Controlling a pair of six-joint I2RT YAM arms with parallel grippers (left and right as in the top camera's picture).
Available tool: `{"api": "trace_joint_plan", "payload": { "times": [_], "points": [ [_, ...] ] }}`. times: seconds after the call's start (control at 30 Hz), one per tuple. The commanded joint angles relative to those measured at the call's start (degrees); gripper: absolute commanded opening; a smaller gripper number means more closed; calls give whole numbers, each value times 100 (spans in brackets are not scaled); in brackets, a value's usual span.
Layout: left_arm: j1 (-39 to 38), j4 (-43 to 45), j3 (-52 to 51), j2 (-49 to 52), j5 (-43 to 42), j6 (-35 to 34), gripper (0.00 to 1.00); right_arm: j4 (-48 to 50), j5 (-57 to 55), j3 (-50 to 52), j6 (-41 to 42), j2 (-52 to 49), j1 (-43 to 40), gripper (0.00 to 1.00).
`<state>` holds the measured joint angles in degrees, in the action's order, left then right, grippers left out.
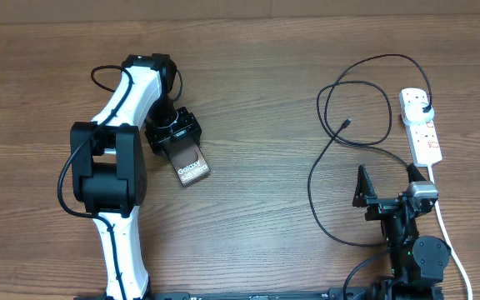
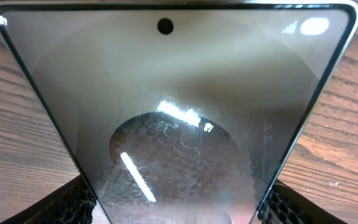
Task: Plug charger to phone and switch on socket
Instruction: 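Lift the phone with the left gripper and hold it upright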
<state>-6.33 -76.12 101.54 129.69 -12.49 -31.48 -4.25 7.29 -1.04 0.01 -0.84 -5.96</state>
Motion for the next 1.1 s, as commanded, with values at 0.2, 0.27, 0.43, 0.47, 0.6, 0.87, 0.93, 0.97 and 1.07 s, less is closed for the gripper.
{"api": "trace_joint_plan", "payload": {
  "times": [0.2, 0.27, 0.43, 0.47, 0.6, 0.87, 0.93, 0.97, 1.07],
  "points": [
    [35, -72, 173, 28, -153, 68, 65, 26, 31, 59, -28, 61, 22, 100],
    [35, -74, 173, 28, -155, 68, 64, 26, 31, 61, -28, 61, 22, 100],
    [35, -103, 173, 28, -155, 68, 64, 26, 31, 61, -28, 61, 22, 100],
    [35, -103, 173, 28, -155, 68, 64, 26, 31, 61, -28, 61, 22, 100],
    [35, -105, 173, 28, -155, 68, 64, 26, 31, 61, -28, 61, 22, 100],
    [35, -201, 173, 28, -431, 68, 64, 26, 31, 61, -28, 61, 22, 100],
    [35, -251, 173, 28, -605, 87, 64, 26, 31, 61, -28, 61, 22, 100],
    [37, -286, 173, 28, -691, 94, 64, 26, 31, 59, -28, 61, 22, 100],
    [37, -415, 173, 28, -981, 181, 63, 26, 31, 61, -28, 61, 22, 100]
  ]
}}
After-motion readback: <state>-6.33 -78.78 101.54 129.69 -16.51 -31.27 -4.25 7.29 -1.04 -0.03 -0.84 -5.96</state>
